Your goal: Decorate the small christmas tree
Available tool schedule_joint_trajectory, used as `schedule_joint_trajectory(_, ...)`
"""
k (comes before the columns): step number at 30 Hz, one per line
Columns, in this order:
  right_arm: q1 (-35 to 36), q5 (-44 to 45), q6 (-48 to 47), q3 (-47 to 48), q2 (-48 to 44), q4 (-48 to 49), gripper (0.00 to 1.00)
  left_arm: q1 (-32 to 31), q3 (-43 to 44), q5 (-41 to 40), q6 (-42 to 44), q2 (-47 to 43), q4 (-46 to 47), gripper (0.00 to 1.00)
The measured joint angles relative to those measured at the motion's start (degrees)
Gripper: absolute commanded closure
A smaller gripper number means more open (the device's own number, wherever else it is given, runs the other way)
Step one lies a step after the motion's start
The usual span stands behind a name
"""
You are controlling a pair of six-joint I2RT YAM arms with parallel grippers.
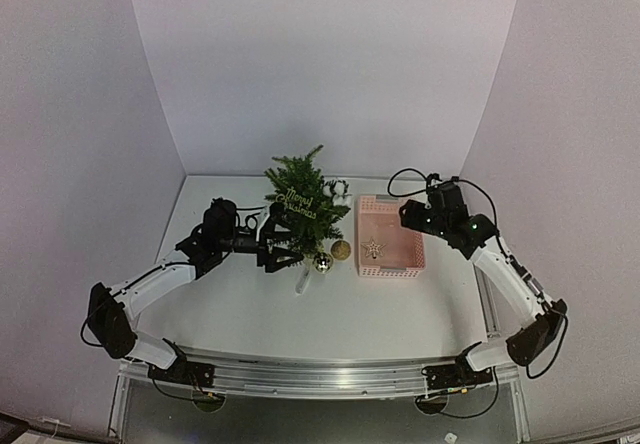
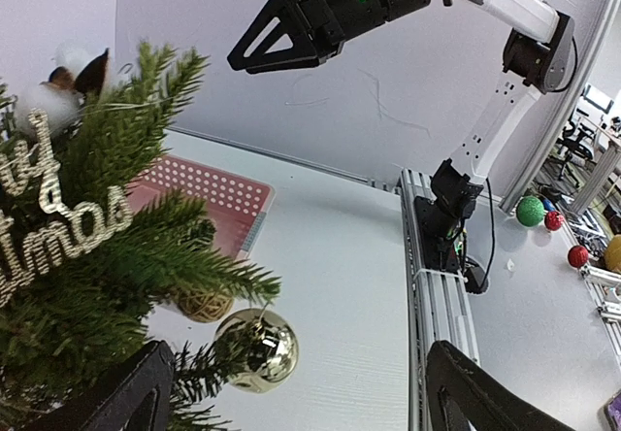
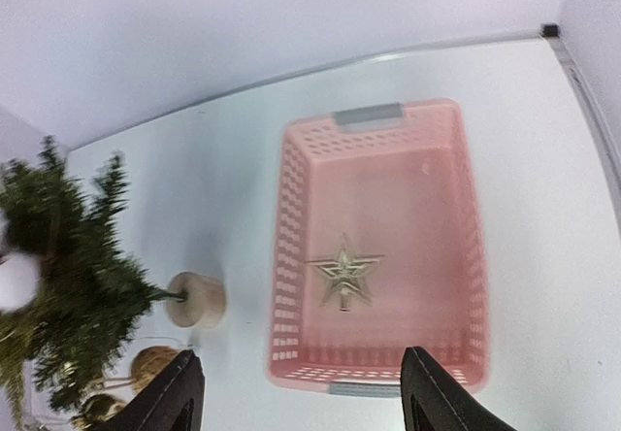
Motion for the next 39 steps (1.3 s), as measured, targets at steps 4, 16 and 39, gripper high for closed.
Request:
schedule_joint_trajectory(4, -2.3, -1.0, -0.8, 7.4, 10.1, -8.7, 0.36, 4.2, 1.0, 2.3, -1.6, -0.6, -3.2, 0.08)
schedule_joint_trajectory(16, -2.0, -7.8, -7.2, 22.4, 41.9, -20.6, 0.37, 14.6, 8.7, 3.4, -3.7, -3.3, -12.4, 0.06)
schedule_joint_trajectory(39, -2.0, -15.5, -8.5, 32.3, 53.7, -23.9, 0.67, 21.1, 9.2, 2.3, -7.8, 1.5, -11.5, 0.06)
